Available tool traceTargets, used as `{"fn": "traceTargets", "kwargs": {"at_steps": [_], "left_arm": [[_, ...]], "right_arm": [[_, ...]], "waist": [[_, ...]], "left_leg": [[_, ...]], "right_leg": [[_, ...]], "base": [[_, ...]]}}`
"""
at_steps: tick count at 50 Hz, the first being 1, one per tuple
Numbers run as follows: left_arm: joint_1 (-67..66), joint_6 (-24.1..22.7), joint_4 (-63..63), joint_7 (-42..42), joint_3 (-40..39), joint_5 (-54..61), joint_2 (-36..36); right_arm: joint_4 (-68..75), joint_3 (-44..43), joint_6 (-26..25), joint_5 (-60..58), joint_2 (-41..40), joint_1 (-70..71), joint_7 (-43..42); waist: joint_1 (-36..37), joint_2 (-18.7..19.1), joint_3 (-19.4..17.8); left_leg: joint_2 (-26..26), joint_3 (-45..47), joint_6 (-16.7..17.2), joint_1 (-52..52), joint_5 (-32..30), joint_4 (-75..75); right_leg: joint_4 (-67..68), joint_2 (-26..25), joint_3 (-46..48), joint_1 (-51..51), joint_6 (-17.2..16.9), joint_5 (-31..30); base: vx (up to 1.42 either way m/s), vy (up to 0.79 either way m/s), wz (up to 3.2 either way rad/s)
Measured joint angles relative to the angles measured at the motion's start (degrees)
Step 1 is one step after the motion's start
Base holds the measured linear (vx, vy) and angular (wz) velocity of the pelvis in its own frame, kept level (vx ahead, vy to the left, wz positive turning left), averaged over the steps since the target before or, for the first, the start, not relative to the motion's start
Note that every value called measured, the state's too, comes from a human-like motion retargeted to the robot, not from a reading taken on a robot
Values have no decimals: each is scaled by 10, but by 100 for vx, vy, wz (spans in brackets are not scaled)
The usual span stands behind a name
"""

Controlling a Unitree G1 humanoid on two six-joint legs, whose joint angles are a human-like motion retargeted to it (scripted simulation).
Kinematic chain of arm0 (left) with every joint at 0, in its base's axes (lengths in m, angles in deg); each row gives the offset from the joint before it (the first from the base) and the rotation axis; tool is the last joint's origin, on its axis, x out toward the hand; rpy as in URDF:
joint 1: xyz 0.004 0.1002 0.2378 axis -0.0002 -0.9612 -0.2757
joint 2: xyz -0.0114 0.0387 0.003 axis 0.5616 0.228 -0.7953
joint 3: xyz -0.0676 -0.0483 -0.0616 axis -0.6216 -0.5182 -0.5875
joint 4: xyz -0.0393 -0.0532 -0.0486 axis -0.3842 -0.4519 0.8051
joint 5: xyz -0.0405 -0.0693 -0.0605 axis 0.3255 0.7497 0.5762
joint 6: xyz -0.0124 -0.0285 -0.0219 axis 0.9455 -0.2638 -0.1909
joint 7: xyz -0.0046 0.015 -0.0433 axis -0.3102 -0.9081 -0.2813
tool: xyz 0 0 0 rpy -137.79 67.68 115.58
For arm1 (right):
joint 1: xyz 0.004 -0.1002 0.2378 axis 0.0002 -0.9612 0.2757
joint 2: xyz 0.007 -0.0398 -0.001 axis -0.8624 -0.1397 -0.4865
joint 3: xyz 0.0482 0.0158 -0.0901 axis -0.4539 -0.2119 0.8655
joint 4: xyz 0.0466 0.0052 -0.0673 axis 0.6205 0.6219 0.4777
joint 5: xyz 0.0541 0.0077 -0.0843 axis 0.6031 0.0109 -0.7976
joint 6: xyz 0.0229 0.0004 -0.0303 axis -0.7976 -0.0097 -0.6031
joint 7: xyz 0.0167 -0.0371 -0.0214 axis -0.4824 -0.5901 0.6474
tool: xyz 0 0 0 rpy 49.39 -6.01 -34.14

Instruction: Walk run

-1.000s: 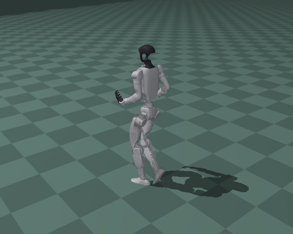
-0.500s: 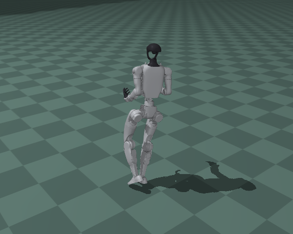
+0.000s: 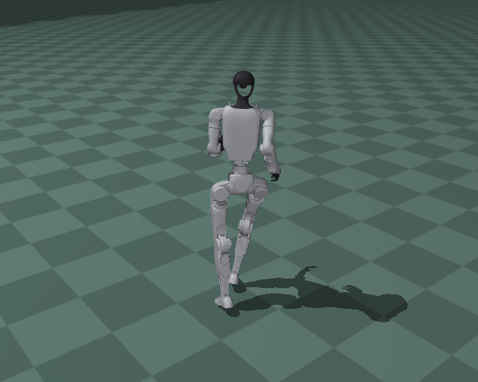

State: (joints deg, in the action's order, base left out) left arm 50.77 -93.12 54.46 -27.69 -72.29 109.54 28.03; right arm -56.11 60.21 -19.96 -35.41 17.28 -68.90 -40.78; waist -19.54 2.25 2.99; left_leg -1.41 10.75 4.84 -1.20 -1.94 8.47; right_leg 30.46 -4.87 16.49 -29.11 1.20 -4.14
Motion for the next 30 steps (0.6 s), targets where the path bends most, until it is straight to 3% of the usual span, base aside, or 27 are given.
{"fn": "traceTargets", "kwargs": {"at_steps": [3, 4, 5, 7, 8, 9, 10, 11, 12, 13, 15, 18, 20, 23, 25, 27, 28, 30], "left_arm": [[-2, 5, 12, -17, -13, 16, 4], [-4, 9, 13, -23, -18, 20, 7], [-5, 14, 14, -29, -22, 24, 11], [-10, 23, 12, -41, -26, 27, 21], [-11, 28, 10, -49, -33, 27, 27], [-19, 31, 5, -60, -40, 20, 29], [-29, 34, -3, -73, -47, 10, 31], [-38, 40, -13, -82, -46, -3, 28], [-47, 42, -23, -87, -44, -15, 22], [-56, 40, -31, -81, -40, -25, 11], [-84, 21, -38, -63, -37, -45, -3], [-133, 2, -28, -59, -59, -66, -37], [-158, 0, -21, -62, -76, -73, -57], [-185, 6, -13, -59, -85, -71, -65], [-199, 9, -6, -49, -82, -64, -64], [-205, 9, 7, -41, -68, -58, -54], [-205, 9, 15, -37, -60, -56, -46], [-200, 11, 31, -31, -43, -57, -34]], "right_arm": [[-15, -11, 0, -11, -10, -6, -26], [-23, -13, -3, -20, -18, -2, -37], [-32, -16, -6, -29, -26, 3, -49], [-52, -24, -15, -51, -47, 27, -78], [-61, -27, -18, -62, -57, 48, -95], [-67, -25, -20, -68, -68, 67, -112], [-71, -22, -20, -71, -78, 86, -130], [-72, -31, -19, -65, -89, 112, -138], [-76, -37, -18, -58, -96, 139, -144], [-83, -38, -16, -50, -95, 168, -148], [-96, -30, -12, -35, -86, 219, -158], [-128, -22, -8, -39, -52, 275, -173], [-154, -9, -10, -47, -28, 304, -186], [-180, 2, -20, -44, -4, 328, -185], [-187, 4, -31, -38, 10, 335, -173], [-187, -3, -40, -34, 19, 328, -152], [-184, -8, -43, -34, 22, 320, -141], [-175, -14, -45, -40, 31, 293, -124]], "waist": [[-41, 0, 6], [-51, 6, 8], [-61, 15, 9], [-87, 28, 14], [-92, 28, 26], [-91, 33, 26], [-86, 39, 22], [-67, 41, 15], [-46, 34, 17], [-21, 9, 36], [10, -27, 52], [37, -42, 51], [70, -51, 45], [119, -52, 31], [162, -57, 23], [182, -62, 15], [189, -57, 9], [178, -70, 7]], "left_leg": [[32, -5, 35, -59, -80, -30], [34, -13, 50, -73, -108, -30], [34, -22, 66, -86, -136, -27], [33, -34, 101, -95, -211, 15], [46, -5, 102, -82, -259, 49], [29, 17, 102, -57, -277, 140], [-3, 35, 102, -27, -281, 260], [-24, 4, 102, -5, -281, 353], [-12, -30, 101, 16, -281, 412], [63, -71, 101, 36, -280, 400], [111, -101, 88, 80, -206, 423], [44, -36, -13, 161, -88, 413], [7, 4, -36, 205, -47, 346], [-7, 45, -39, 220, -21, 163], [8, 23, -39, 218, 15, 57], [10, -27, 12, 220, 28, 13], [8, -36, 5, 220, -3, 8], [51, -28, -87, 206, 57, 43]], "right_leg": [[-149, 16, -5, -21, -11, 44], [-178, 14, -6, -23, 2, 43], [-199, 12, 3, -25, 25, 32], [-177, 27, 52, -21, 111, 4], [-144, 61, 87, -21, 127, 41], [-100, 33, 26, -25, 134, 86], [-49, -27, -83, -31, 136, 136], [-40, -27, -49, -6, 137, 139], [-43, -24, -38, 21, 138, 138], [-67, -15, -73, 47, 138, 132], [-92, -14, -119, 95, 138, 128], [-161, -20, -146, 169, 138, 66], [-201, -11, -129, 212, 133, -2], [-227, -34, -162, 270, 124, -89], [-237, -22, -136, 314, 120, -141], [-216, -22, -149, 344, 123, -189], [-197, -29, -143, 356, 122, -217], [-92, -13, -132, 346, 90, -259]], "base": [[98, -27, -44], [104, -27, -58], [90, -16, -32], [104, -13, -8], [140, -30, -46], [164, -53, -94], [149, -64, -130], [125, -58, -148], [95, -42, -168], [106, -42, -189], [129, -42, -199], [121, -20, -183], [114, -11, -223], [130, -8, -206], [114, -5, -198], [112, -1, -120], [127, 4, -54], [166, 13, 21]]}}
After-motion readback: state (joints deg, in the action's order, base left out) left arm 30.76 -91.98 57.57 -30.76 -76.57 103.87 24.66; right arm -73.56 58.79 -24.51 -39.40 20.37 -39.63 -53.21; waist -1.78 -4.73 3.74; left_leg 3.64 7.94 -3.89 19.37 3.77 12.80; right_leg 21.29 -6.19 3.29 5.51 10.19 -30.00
